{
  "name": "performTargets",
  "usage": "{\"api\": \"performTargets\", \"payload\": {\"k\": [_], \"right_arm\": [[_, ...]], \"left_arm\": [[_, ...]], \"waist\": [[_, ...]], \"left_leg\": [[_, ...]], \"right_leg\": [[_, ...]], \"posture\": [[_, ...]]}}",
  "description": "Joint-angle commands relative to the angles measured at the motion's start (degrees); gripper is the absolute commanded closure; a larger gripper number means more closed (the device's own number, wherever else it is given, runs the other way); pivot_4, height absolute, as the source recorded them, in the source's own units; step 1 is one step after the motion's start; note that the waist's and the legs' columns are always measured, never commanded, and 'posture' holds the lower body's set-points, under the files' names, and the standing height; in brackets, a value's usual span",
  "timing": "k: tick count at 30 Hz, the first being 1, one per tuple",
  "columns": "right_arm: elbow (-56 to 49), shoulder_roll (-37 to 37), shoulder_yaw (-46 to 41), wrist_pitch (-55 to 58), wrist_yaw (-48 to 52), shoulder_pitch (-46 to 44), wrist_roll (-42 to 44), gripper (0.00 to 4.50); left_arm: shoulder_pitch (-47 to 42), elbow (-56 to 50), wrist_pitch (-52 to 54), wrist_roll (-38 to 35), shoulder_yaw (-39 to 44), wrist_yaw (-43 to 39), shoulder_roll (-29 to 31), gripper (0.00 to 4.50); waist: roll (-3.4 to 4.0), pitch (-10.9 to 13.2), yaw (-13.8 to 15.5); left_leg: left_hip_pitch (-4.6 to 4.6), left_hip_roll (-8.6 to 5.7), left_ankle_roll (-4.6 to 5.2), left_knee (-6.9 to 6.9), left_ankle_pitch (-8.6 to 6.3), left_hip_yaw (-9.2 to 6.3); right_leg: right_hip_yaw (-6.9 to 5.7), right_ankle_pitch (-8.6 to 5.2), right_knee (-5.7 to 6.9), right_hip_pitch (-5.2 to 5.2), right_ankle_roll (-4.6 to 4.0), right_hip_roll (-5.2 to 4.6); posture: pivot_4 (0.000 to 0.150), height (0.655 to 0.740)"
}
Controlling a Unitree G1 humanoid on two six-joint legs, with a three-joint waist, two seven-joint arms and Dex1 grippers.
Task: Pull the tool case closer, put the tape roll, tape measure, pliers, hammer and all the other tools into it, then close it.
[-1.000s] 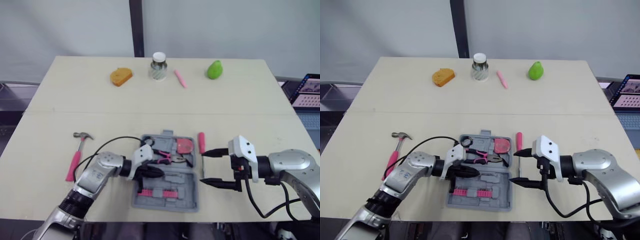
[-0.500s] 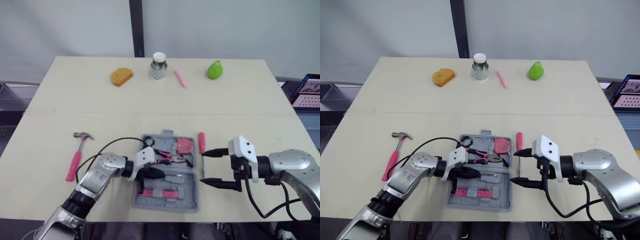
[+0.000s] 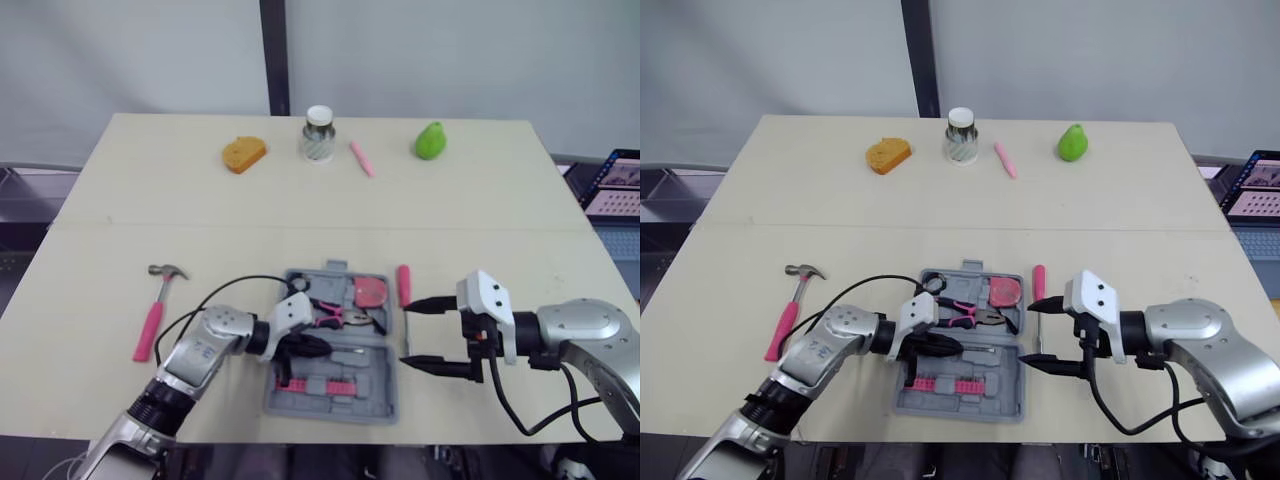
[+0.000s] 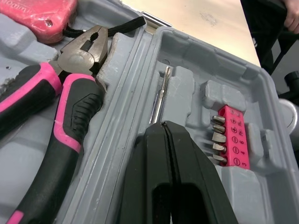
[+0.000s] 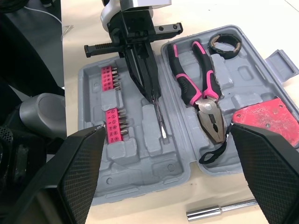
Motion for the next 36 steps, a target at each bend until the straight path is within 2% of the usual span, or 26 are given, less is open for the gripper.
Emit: {"api": "performTargets", "payload": {"k": [1, 10, 19, 23, 28, 30, 32, 36], "right_arm": [[-2.3, -0.6, -1.7, 0.2, -0.5, 0.1, 0.9, 0.0], [-2.5, -0.7, -1.7, 0.4, -0.7, 0.0, 1.0, 0.0], [-2.6, -0.8, -1.8, 0.6, -0.7, 0.1, 1.0, 0.0], [-2.5, -0.7, -1.8, 0.6, -0.7, 0.0, 0.9, 0.0], [-2.2, -0.4, -1.8, 0.6, -0.8, -0.5, 1.0, 0.0], [-1.9, 0.1, -2.5, 0.9, -0.9, -0.7, 1.9, 0.0], [-1.1, 0.9, -4.1, 1.6, -1.4, -0.9, 3.7, 0.0], [2.4, 1.9, -9.0, 2.6, -2.1, 0.4, 6.4, 0.0]], "left_arm": [[1.0, 4.2, 1.4, 4.0, -2.0, 1.7, 1.8, 4.47], [0.8, 5.7, 0.8, 7.2, -5.7, 2.6, 3.6, 4.47], [0.9, 5.5, 4.0, 7.2, -6.9, 3.1, 3.8, 4.47], [0.8, 5.3, 4.2, 7.5, -7.3, 3.3, 4.1, 4.47], [1.1, 2.5, 4.0, 3.9, -4.8, 1.9, 3.5, 4.47], [2.3, -2.5, 5.6, -0.3, -2.3, -0.7, 4.3, 4.47], [3.7, -9.2, 9.7, -7.1, 3.2, -2.5, 5.0, 4.47], [5.7, -18.3, 17.0, -15.4, 14.9, -0.6, 8.4, 4.47]], "waist": [[0.01, 0.0, 0.0], [0.02, -0.3, -0.1], [0.06, -0.4, -0.2], [0.08, -0.4, -0.3], [0.11, -0.4, -0.4], [0.11, -0.4, -0.5], [0.15, -0.4, -1.3], [0.12, -0.1, -1.5]], "left_leg": [[0.0, 0.0, 0.0, 0.0, 0.0, 0.0], [0.08, 0.0, 0.0, -0.02, 0.0, 0.0], [0.33, 0.01, 0.01, -0.05, -0.04, -0.03], [0.86, 0.03, -0.02, -0.21, -0.19, -0.02], [0.89, 0.04, -0.02, -0.21, -0.24, 0.0], [0.88, 0.04, -0.02, -0.21, -0.24, 0.0], [0.84, 0.07, -0.04, -0.24, -0.28, 0.0], [0.64, 0.09, -0.05, -0.22, -0.31, -0.02]], "right_leg": [[0.0, 0.0, 0.0, 0.0, 0.0, 0.0], [0.0, 0.0, -0.04, 0.08, 0.0, 0.01], [-0.01, 0.0, -0.11, 0.37, 0.0, 0.01], [-0.01, -0.01, -0.24, 0.82, -0.01, 0.03], [0.0, -0.01, -0.3, 0.85, -0.01, 0.03], [0.0, -0.01, -0.31, 0.85, -0.01, 0.03], [0.0, -0.01, -0.33, 0.79, -0.01, 0.06], [-0.02, -0.01, -0.34, 0.63, -0.01, 0.07]], "posture": [[0.15, 0.74], [0.15, 0.74], [0.15, 0.74], [0.15, 0.74], [0.15, 0.74], [0.15, 0.74], [0.15, 0.74], [0.15, 0.74]]}}
